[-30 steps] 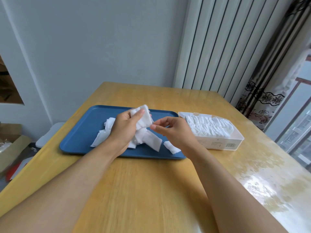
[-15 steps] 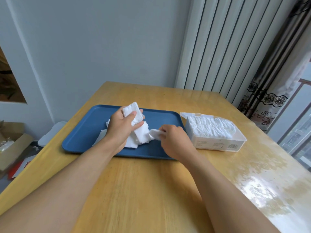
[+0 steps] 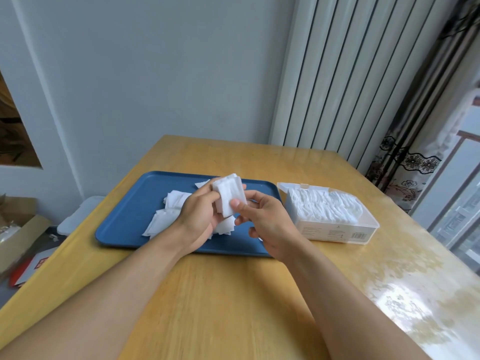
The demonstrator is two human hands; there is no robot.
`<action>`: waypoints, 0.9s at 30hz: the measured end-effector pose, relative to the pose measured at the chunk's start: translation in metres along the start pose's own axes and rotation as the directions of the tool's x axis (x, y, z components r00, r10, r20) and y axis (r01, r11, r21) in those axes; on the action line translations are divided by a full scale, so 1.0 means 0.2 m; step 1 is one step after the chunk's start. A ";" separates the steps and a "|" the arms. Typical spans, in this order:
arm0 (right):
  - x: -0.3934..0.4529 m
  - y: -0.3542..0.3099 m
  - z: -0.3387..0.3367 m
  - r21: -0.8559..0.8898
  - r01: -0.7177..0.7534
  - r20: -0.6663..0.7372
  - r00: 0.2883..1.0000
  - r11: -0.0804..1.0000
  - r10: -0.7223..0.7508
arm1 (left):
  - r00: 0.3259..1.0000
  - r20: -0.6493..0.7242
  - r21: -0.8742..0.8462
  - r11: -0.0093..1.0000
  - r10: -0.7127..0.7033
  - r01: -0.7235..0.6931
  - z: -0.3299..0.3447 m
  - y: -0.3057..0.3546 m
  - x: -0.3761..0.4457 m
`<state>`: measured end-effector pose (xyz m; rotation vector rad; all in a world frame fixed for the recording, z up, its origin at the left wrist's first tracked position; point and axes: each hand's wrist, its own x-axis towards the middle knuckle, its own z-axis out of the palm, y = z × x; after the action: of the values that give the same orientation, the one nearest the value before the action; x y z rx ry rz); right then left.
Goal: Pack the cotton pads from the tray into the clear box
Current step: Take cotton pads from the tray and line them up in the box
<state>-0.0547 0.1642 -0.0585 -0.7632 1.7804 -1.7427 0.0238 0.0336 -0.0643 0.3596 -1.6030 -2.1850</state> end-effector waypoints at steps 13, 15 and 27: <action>0.01 0.01 0.00 -0.218 0.007 -0.190 0.981 0.976 -0.050 | 0.992 -0.039 0.105 0.988 0.119 -0.114 0.04 -0.02 -0.01; 0.02 0.03 -0.01 -0.441 0.063 -0.210 0.962 0.895 -0.172 | 0.967 -0.175 0.107 0.980 0.183 -0.166 0.01 0.00 0.01; 0.04 0.15 0.09 -0.803 0.177 0.073 0.977 0.569 -0.201 | 0.897 -0.416 0.040 0.989 0.148 -0.145 -0.13 -0.02 0.11</action>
<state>-0.0486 0.1450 -0.0883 -1.3316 2.6161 -0.9416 0.0155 0.0029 -0.0761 0.6398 -1.3511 -1.8332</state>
